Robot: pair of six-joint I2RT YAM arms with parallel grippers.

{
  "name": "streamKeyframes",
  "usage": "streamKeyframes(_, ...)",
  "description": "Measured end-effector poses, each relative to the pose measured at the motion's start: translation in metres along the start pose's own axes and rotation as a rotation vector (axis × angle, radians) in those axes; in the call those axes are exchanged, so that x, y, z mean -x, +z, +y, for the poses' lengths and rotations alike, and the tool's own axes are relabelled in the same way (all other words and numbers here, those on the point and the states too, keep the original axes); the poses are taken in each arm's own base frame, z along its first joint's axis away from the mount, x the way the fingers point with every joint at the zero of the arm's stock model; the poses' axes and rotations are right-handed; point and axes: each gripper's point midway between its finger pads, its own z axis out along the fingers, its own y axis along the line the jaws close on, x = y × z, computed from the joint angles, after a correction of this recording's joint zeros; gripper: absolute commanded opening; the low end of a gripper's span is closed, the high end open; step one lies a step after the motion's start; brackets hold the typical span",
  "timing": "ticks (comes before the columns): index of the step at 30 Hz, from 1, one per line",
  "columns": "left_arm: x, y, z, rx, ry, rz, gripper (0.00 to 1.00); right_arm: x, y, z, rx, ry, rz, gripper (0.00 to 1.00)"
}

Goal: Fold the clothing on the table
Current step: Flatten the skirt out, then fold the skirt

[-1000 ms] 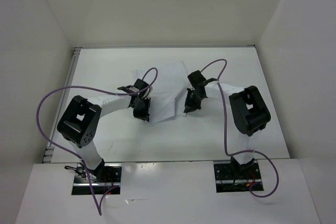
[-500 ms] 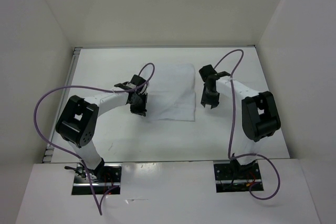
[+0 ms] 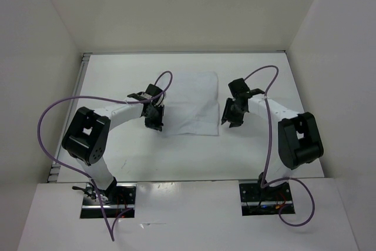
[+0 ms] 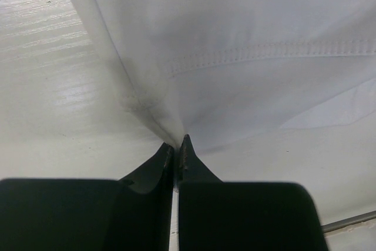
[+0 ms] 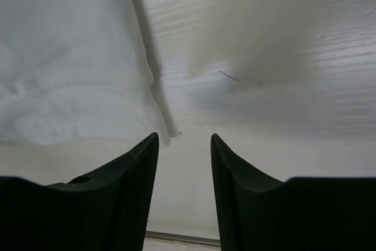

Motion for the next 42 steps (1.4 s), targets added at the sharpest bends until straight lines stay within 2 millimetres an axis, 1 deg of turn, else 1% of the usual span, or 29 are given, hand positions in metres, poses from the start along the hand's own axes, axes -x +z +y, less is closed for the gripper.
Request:
streamKeyframes(2, 0.000, 0.000, 0.000, -0.002, 0.001, 0.001, 0.00, -0.015, 0.010, 0.000, 0.022, 0.020, 0.053, 0.45)
streamKeyframes(5, 0.000, 0.000, 0.000, -0.002, 0.000, 0.001, 0.00, -0.028, 0.019, 0.004, 0.057, 0.041, 0.105, 0.44)
streamKeyframes(10, 0.000, 0.000, -0.001, -0.006, 0.000, 0.002, 0.00, -0.027, 0.025, 0.017, 0.122, 0.053, 0.114, 0.42)
streamKeyframes(13, -0.001, 0.000, -0.002, -0.009, 0.001, 0.003, 0.00, -0.028, 0.031, 0.020, 0.140, 0.054, 0.124, 0.38)
streamKeyframes(14, -0.001, 0.000, -0.002, -0.009, 0.000, 0.003, 0.00, -0.029, 0.033, 0.020, 0.141, 0.054, 0.130, 0.35)
streamKeyframes(17, -0.001, 0.000, -0.002, -0.009, 0.001, 0.004, 0.00, -0.032, 0.040, 0.019, 0.136, 0.060, 0.150, 0.30)
streamKeyframes(18, -0.001, 0.000, -0.002, -0.009, 0.001, 0.004, 0.00, -0.034, 0.041, 0.021, 0.142, 0.062, 0.158, 0.27)
streamKeyframes(20, -0.001, 0.000, -0.002, -0.010, 0.001, 0.004, 0.00, -0.035, 0.041, 0.022, 0.144, 0.058, 0.159, 0.24)
streamKeyframes(23, -0.001, 0.000, -0.002, -0.010, 0.001, 0.004, 0.00, -0.038, 0.041, 0.025, 0.145, 0.049, 0.164, 0.10)
streamKeyframes(24, -0.001, 0.000, -0.002, -0.010, 0.000, 0.005, 0.00, -0.040, 0.042, 0.026, 0.145, 0.045, 0.167, 0.00)
streamKeyframes(27, -0.003, 0.003, -0.004, -0.030, -0.004, 0.019, 0.00, -0.040, 0.041, 0.028, 0.122, 0.037, 0.157, 0.00)
streamKeyframes(29, -0.003, 0.003, -0.005, -0.046, -0.010, 0.027, 0.00, -0.029, 0.038, 0.021, 0.059, 0.031, 0.118, 0.00)
streamKeyframes(30, 0.000, 0.002, -0.006, -0.053, -0.013, 0.029, 0.00, -0.020, 0.034, 0.017, 0.030, 0.029, 0.096, 0.00)
streamKeyframes(31, 0.005, -0.001, -0.007, -0.058, -0.016, 0.028, 0.00, -0.005, 0.029, 0.015, 0.006, 0.029, 0.064, 0.00)
streamKeyframes(33, 0.029, -0.010, -0.010, -0.074, -0.010, -0.016, 0.00, 0.031, 0.014, 0.012, -0.019, 0.048, -0.016, 0.00)
streamKeyframes(35, 0.065, -0.025, -0.017, -0.098, -0.005, -0.101, 0.00, 0.075, -0.006, 0.012, -0.014, 0.070, -0.123, 0.00)
streamKeyframes(36, 0.082, -0.032, -0.020, -0.110, 0.003, -0.148, 0.00, 0.092, -0.016, 0.012, -0.008, 0.080, -0.170, 0.00)
streamKeyframes(37, 0.096, -0.038, -0.023, -0.121, 0.010, -0.188, 0.00, 0.105, -0.025, 0.012, -0.001, 0.083, -0.207, 0.00)
streamKeyframes(38, 0.104, -0.042, -0.025, -0.129, 0.015, -0.214, 0.00, 0.111, -0.033, 0.012, 0.007, 0.084, -0.231, 0.00)
streamKeyframes(39, 0.109, -0.044, -0.026, -0.138, 0.019, -0.234, 0.00, 0.112, -0.038, 0.011, 0.010, 0.080, -0.238, 0.00)
streamKeyframes(40, 0.107, -0.043, -0.027, -0.144, 0.021, -0.233, 0.00, 0.109, -0.041, 0.010, 0.010, 0.075, -0.236, 0.00)
streamKeyframes(42, 0.092, -0.033, -0.024, -0.153, 0.017, -0.199, 0.00, 0.098, -0.039, 0.008, 0.017, 0.061, -0.211, 0.00)
